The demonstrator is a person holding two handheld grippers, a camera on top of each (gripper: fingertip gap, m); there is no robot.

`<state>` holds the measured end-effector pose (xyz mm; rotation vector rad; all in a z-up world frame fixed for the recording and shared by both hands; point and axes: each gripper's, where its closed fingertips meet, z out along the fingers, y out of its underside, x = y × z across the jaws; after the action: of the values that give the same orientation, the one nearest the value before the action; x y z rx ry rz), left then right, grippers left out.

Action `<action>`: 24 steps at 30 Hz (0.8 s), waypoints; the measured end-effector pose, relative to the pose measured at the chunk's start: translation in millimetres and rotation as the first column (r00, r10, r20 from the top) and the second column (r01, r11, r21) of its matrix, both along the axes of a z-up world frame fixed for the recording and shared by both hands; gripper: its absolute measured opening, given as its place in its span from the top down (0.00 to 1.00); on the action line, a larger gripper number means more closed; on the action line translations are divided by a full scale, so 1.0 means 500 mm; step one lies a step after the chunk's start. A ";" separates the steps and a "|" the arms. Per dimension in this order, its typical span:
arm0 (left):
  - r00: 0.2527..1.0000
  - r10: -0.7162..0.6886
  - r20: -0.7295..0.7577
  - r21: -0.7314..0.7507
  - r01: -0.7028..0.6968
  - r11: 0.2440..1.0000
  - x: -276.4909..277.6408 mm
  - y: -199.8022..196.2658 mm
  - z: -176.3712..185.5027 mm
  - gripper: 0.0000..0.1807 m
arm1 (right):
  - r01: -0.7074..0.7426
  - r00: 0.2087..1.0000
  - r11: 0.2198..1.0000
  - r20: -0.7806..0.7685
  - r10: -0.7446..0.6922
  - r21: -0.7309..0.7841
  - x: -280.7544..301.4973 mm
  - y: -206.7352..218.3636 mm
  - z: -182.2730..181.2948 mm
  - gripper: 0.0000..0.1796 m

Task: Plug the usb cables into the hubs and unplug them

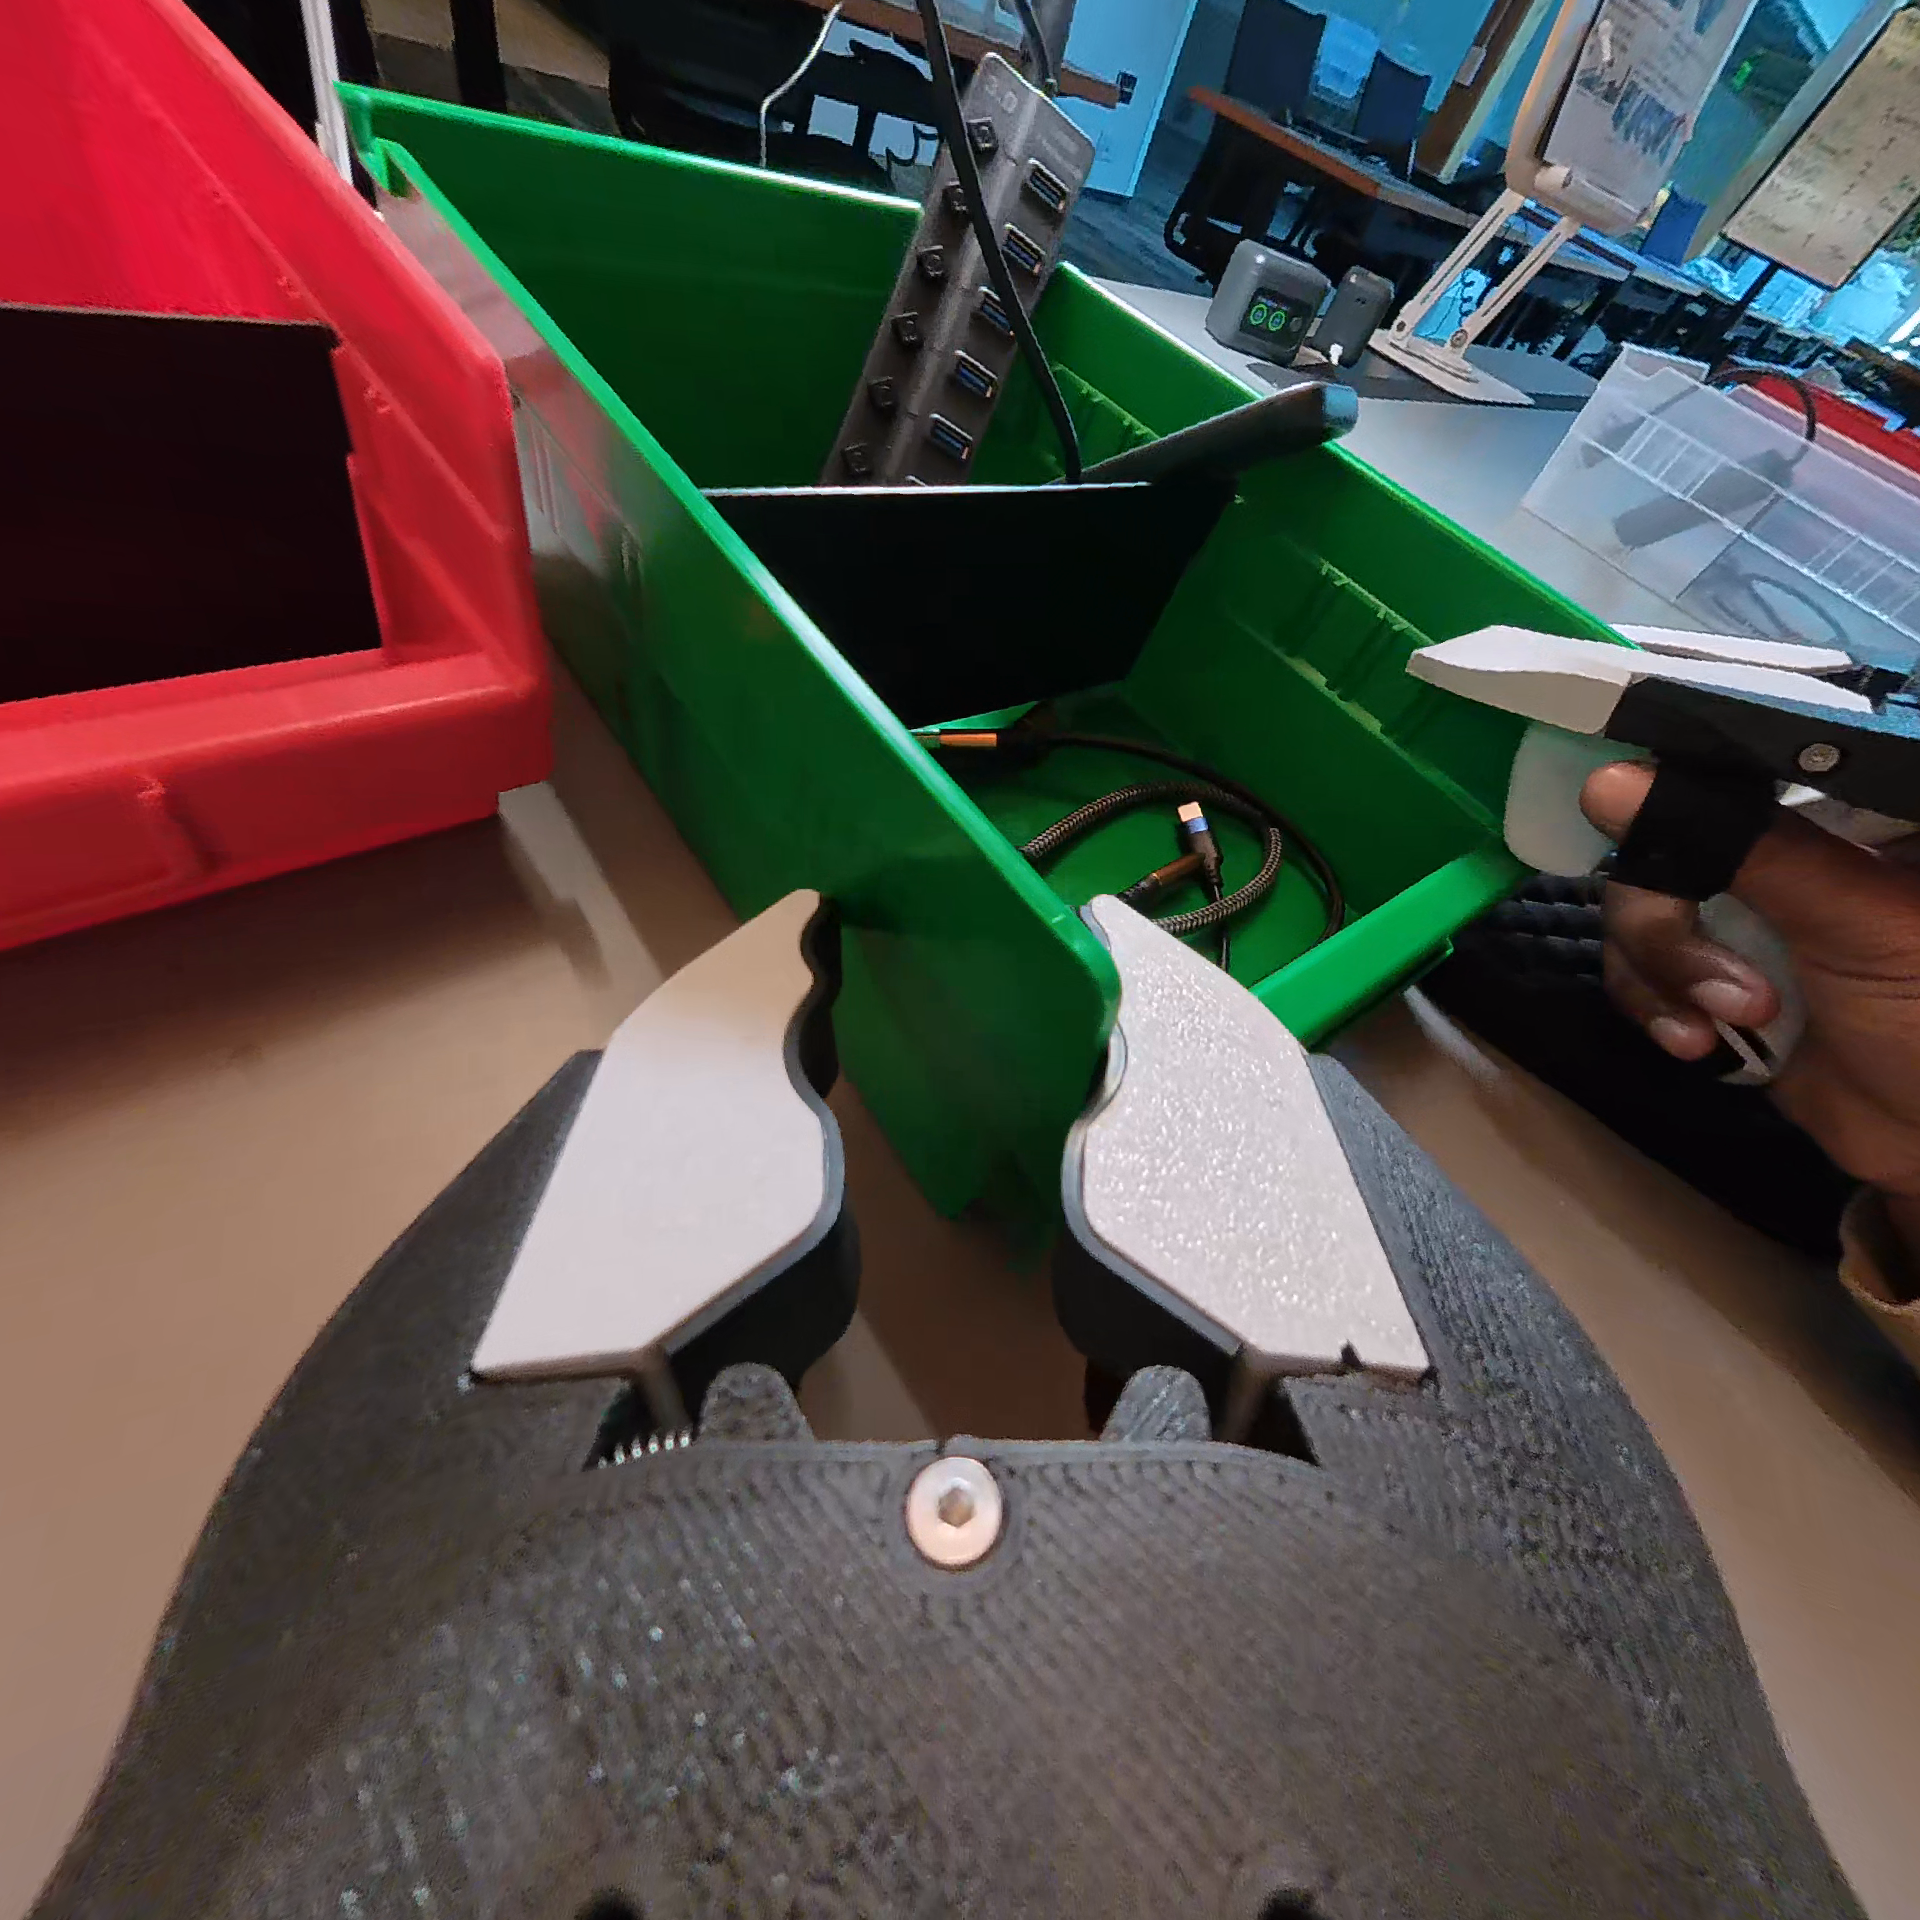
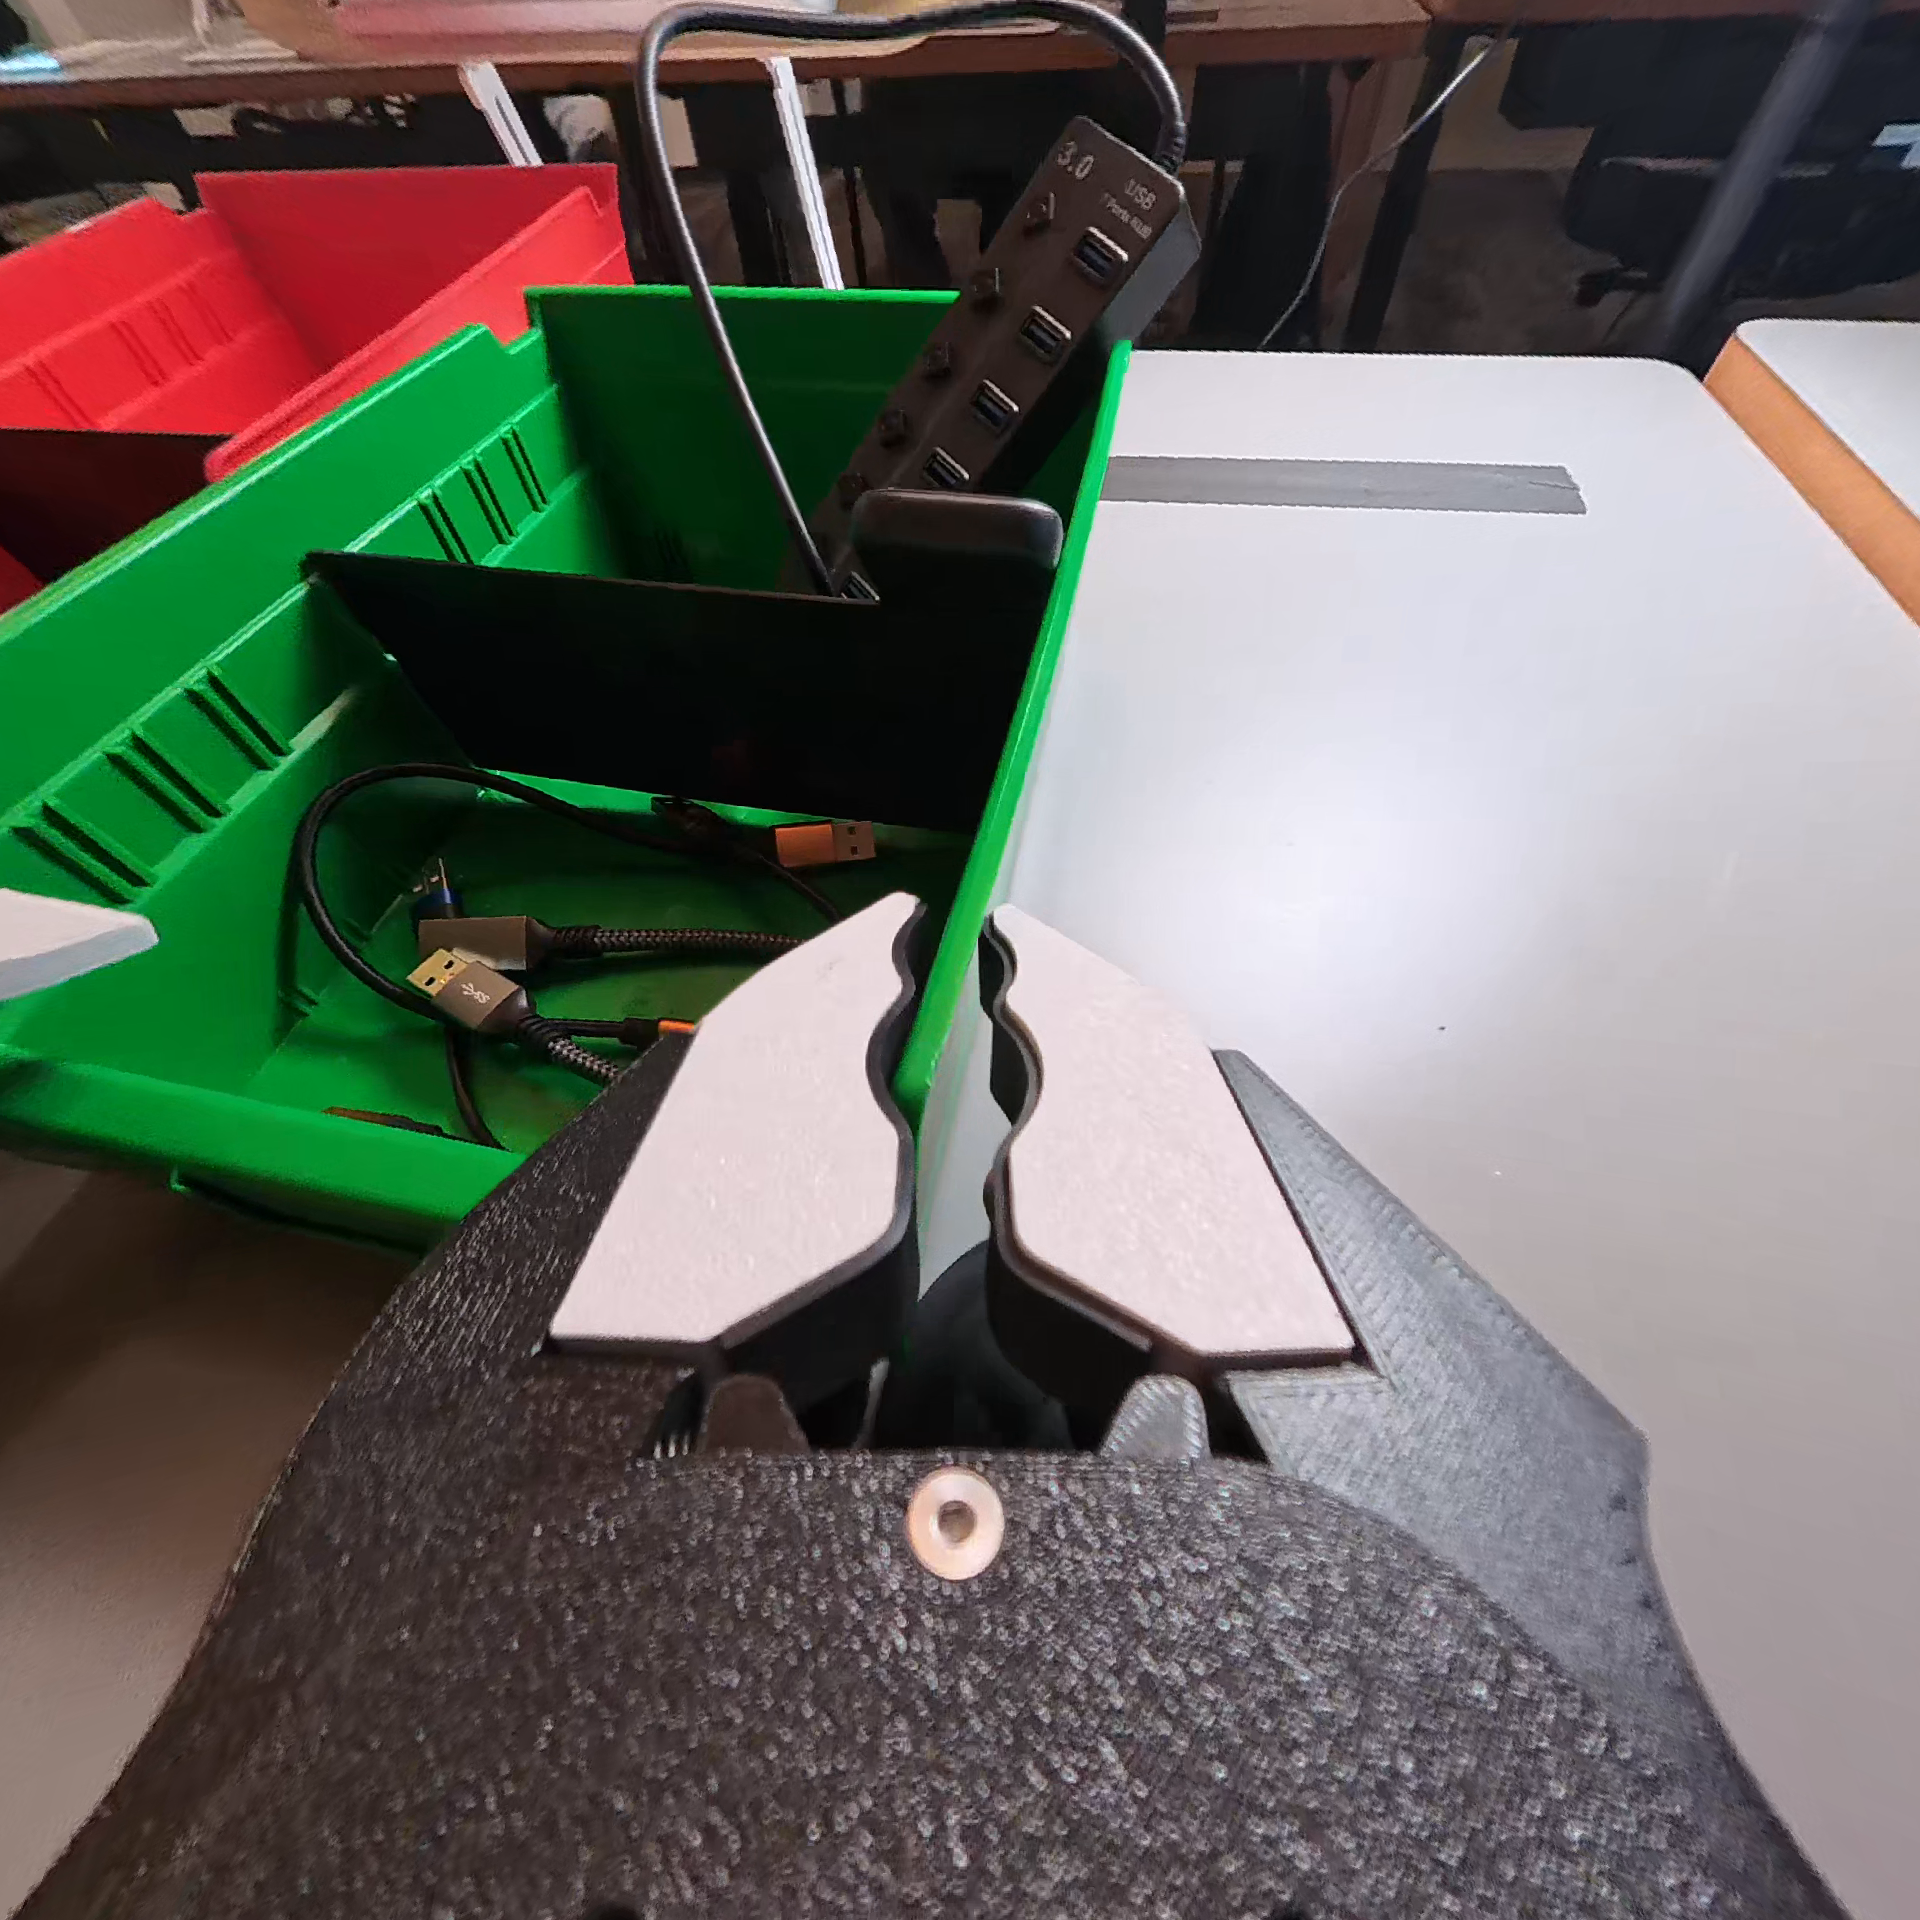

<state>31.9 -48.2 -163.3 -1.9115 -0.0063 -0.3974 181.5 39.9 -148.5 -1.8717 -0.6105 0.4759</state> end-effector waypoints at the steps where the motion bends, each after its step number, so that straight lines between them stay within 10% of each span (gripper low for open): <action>1: 1.000 0.005 -0.002 0.001 -0.005 1.000 -0.005 -0.002 0.002 0.77 | 0.001 1.000 1.000 0.007 -0.001 0.005 -0.002 -0.006 0.000 0.95; 12: 0.995 0.010 -0.096 0.055 -0.005 0.998 -0.008 -0.026 0.034 0.86 | 0.058 0.998 0.991 -0.027 -0.055 0.118 0.020 -0.071 0.027 0.94; 24: 0.973 0.113 -0.201 0.283 -0.053 0.958 -0.077 -0.124 0.232 0.85 | -0.018 0.992 0.948 -0.110 0.056 0.318 -0.068 -0.144 0.232 0.94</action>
<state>-6.6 -110.0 -47.1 -1.6617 0.1064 -0.1242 147.5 -32.1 -32.3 -1.5189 -0.6048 0.4792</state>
